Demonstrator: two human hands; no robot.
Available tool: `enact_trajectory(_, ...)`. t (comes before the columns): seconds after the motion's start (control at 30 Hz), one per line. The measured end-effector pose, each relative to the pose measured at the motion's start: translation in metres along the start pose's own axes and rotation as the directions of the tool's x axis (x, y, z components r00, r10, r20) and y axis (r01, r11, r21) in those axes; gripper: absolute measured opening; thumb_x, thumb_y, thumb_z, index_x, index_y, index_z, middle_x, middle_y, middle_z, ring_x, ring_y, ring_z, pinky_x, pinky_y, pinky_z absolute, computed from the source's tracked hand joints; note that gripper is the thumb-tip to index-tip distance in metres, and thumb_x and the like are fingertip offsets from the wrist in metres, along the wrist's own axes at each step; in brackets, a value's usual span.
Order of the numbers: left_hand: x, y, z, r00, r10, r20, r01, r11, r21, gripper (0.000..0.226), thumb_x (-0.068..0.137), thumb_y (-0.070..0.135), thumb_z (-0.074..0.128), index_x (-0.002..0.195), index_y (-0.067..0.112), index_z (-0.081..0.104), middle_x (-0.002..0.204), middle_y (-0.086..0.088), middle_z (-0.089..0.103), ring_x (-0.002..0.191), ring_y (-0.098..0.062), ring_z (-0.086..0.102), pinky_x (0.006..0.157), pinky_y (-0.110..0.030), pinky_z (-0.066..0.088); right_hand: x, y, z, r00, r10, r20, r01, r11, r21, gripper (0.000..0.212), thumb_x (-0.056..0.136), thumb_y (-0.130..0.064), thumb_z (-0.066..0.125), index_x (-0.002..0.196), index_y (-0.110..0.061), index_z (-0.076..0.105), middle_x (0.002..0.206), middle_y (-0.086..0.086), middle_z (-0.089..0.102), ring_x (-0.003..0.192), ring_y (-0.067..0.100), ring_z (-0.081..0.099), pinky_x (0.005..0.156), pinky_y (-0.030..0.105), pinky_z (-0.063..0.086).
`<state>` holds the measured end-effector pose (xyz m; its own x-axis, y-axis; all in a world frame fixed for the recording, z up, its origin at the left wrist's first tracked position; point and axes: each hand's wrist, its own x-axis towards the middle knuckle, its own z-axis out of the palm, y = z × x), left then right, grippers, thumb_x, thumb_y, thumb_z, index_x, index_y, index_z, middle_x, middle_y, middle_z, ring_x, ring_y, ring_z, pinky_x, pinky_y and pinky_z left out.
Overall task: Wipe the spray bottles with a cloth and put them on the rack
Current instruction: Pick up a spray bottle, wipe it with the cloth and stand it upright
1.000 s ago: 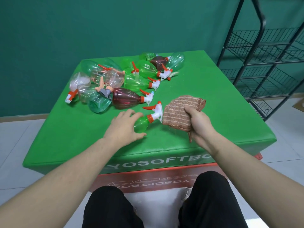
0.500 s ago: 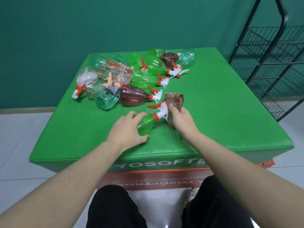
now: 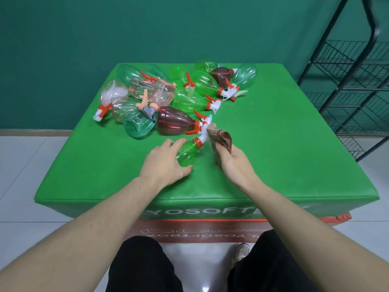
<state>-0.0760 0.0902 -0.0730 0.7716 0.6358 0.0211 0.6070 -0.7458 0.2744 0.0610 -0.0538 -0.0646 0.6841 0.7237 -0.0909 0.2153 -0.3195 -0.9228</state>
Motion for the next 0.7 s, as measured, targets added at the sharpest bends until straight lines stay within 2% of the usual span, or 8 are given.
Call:
enact_trajectory(0.1, -0.001, 0.0, 0.0, 1.0, 0.009, -0.003, -0.009, 1.0, 0.002, 0.086, 0.085, 0.061, 0.07, 0.157, 0.034, 0.031, 0.146, -0.002, 0.05, 0.124, -0.027, 0.057, 0.104, -0.041, 0.051, 0.015, -0.009, 0.007, 0.999, 0.007, 0.037, -0.006, 1.0, -0.021, 0.031, 0.105, -0.052, 0.04, 0.083, -0.036, 0.054, 0.065, -0.01, 0.052, 0.06, 0.014, 0.046, 0.061, 0.031, 0.033)
enact_trajectory(0.2, -0.001, 0.002, 0.001, 1.0, 0.028, -0.002, -0.028, 0.999, 0.023, 0.085, 0.086, 0.06, 0.07, 0.156, 0.034, 0.031, 0.147, -0.003, 0.049, 0.125, -0.026, 0.055, 0.104, -0.041, 0.05, 0.032, -0.02, 0.003, 0.998, 0.019, 0.064, -0.016, 0.999, -0.034, 0.032, 0.105, -0.051, 0.037, 0.083, -0.033, 0.054, 0.075, -0.005, 0.057, 0.071, 0.019, 0.055, 0.069, 0.034, 0.044)
enact_trajectory(0.23, -0.001, 0.002, 0.001, 1.0, 0.029, 0.0, -0.029, 0.999, 0.022, 0.085, 0.086, 0.06, 0.07, 0.156, 0.034, 0.031, 0.147, -0.003, 0.049, 0.125, -0.026, 0.055, 0.104, -0.041, 0.05, 0.036, -0.025, -0.001, 0.996, 0.049, 0.078, -0.048, 0.999, -0.019, 0.033, 0.106, -0.046, 0.037, 0.087, -0.029, 0.056, 0.08, -0.001, 0.059, 0.077, 0.021, 0.057, 0.078, 0.037, 0.049)
enact_trajectory(0.3, -0.002, 0.003, 0.0, 1.0, 0.024, 0.007, -0.025, 1.0, 0.015, 0.085, 0.085, 0.059, 0.071, 0.156, 0.034, 0.03, 0.147, -0.004, 0.048, 0.126, -0.026, 0.054, 0.105, -0.04, 0.05, 0.041, -0.034, -0.008, 0.983, 0.155, 0.097, -0.167, 0.978, 0.127, 0.032, 0.108, -0.038, 0.038, 0.094, -0.018, 0.06, 0.083, 0.002, 0.062, 0.085, 0.025, 0.059, 0.097, 0.048, 0.053)
enact_trajectory(0.4, -0.004, 0.004, -0.004, 0.998, 0.025, 0.063, -0.026, 0.999, 0.02, 0.094, 0.08, 0.058, 0.077, 0.156, 0.037, 0.027, 0.152, -0.006, 0.041, 0.132, -0.028, 0.047, 0.11, -0.043, 0.046, 0.039, -0.037, -0.019, 0.958, 0.26, 0.118, -0.285, 0.841, 0.46, 0.027, 0.109, -0.03, 0.041, 0.1, -0.014, 0.061, 0.076, -0.002, 0.072, 0.08, 0.02, 0.066, 0.09, 0.046, 0.057)
enact_trajectory(0.47, -0.004, 0.004, -0.008, 0.993, 0.025, 0.114, -0.027, 0.999, 0.016, 0.101, 0.076, 0.053, 0.083, 0.157, 0.037, 0.024, 0.154, -0.009, 0.037, 0.133, -0.031, 0.047, 0.11, -0.044, 0.047, 0.033, -0.034, -0.027, 0.958, 0.264, 0.111, -0.283, 0.811, 0.511, 0.027, 0.109, -0.029, 0.04, 0.103, -0.014, 0.061, 0.084, 0.001, 0.076, 0.083, 0.02, 0.069, 0.092, 0.046, 0.056)
enact_trajectory(0.6, -0.004, 0.005, -0.012, 0.987, 0.066, 0.146, -0.075, 0.995, 0.059, 0.103, 0.078, 0.048, 0.084, 0.158, 0.035, 0.021, 0.139, -0.01, 0.049, 0.114, -0.028, 0.056, 0.098, -0.042, 0.053, 0.019, -0.026, -0.039, 0.967, 0.247, 0.064, -0.248, 0.853, 0.459, 0.028, 0.109, -0.032, 0.041, 0.103, -0.015, 0.062, 0.091, 0.004, 0.077, 0.091, 0.025, 0.072, 0.102, 0.05, 0.053)
enact_trajectory(0.7, -0.009, 0.011, -0.01, 0.98, 0.122, 0.156, -0.142, 0.982, 0.127, 0.101, 0.081, 0.049, 0.081, 0.159, 0.033, 0.019, 0.143, -0.013, 0.047, 0.12, -0.03, 0.054, 0.101, -0.044, 0.052, 0.009, -0.017, -0.048, 0.993, 0.121, -0.013, -0.117, 0.981, 0.157, 0.035, 0.109, -0.039, 0.039, 0.102, -0.017, 0.065, 0.106, 0.011, 0.074, 0.103, 0.032, 0.07, 0.099, 0.048, 0.053)
